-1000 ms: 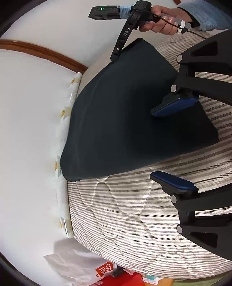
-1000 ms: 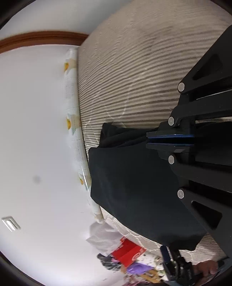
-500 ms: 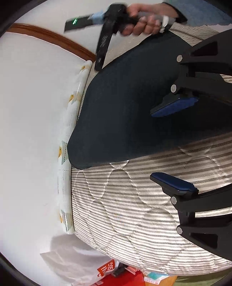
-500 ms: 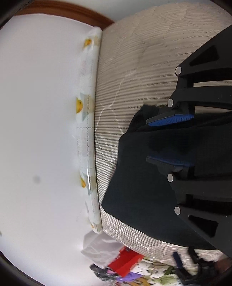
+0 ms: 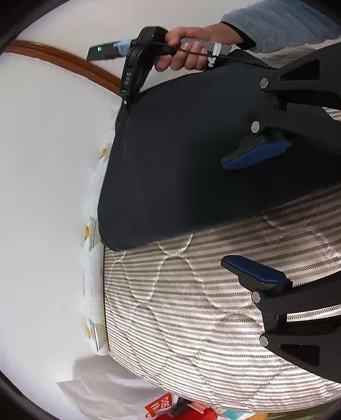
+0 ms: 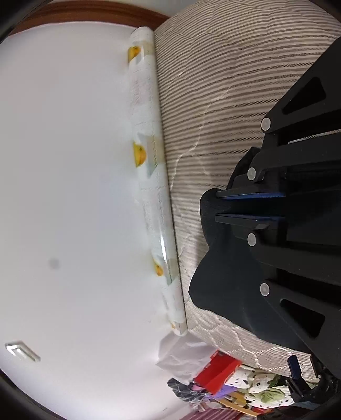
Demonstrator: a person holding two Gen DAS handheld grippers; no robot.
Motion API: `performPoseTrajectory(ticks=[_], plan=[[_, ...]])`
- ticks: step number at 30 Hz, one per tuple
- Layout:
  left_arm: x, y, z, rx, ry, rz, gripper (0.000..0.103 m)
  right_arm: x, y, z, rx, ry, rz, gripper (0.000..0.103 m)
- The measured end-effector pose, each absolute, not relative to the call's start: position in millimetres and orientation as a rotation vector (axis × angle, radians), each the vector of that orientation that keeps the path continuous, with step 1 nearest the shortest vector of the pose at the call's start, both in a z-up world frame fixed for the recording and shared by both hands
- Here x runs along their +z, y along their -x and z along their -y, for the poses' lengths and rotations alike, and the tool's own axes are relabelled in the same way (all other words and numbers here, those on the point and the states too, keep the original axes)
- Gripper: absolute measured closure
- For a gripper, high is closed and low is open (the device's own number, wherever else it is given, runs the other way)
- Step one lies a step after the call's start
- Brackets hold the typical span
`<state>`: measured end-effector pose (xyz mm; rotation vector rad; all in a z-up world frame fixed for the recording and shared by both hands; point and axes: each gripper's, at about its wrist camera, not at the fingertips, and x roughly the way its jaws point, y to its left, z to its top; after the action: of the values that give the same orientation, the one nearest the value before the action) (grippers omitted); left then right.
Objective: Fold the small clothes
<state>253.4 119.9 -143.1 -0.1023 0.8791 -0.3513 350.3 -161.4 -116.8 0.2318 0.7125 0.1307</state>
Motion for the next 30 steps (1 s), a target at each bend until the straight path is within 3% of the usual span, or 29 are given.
performPoseTrajectory(ticks=[6, 10, 15, 17, 18, 19, 23, 30], plan=[[-139.9, -250.1, -120.0, -0.324, 0.097, -0.889, 0.037, -133.3, -365.7, 163.5, 0.067, -0.242, -0.869, 0.088], [-138.8, -238.8, -124.5, -0.328, 0.09, -0.892, 0.037, -115.1, -324.2, 171.7, 0.088, -0.232, -0.821, 0.063], [-140.0, -232.7, -125.8, -0.343, 0.128, -0.899, 0.037, -121.4, -290.1, 166.2, 0.14, -0.198, -0.839, 0.059], [-140.7, -231.8, -123.0, -0.347, 0.133, -0.902, 0.037, -131.1, -293.8, 163.7, 0.127, -0.209, -0.869, 0.061], [-141.3, -231.8, -121.0, -0.34, 0.13, -0.902, 0.037, -135.8, -297.5, 162.6, 0.122, -0.231, -0.888, 0.074], [-142.1, -231.9, -119.3, -0.331, 0.126, -0.903, 0.037, -139.0, -300.5, 160.8, 0.146, -0.254, -0.901, 0.1], [-142.7, -230.3, -117.0, -0.301, 0.121, -0.907, 0.037, -130.7, -293.2, 161.5, 0.089, -0.199, -0.789, 0.1], [-141.4, -218.4, -113.0, -0.275, 0.093, -0.899, 0.037, -126.0, -260.7, 163.0, -0.006, -0.155, -0.785, 0.097]])
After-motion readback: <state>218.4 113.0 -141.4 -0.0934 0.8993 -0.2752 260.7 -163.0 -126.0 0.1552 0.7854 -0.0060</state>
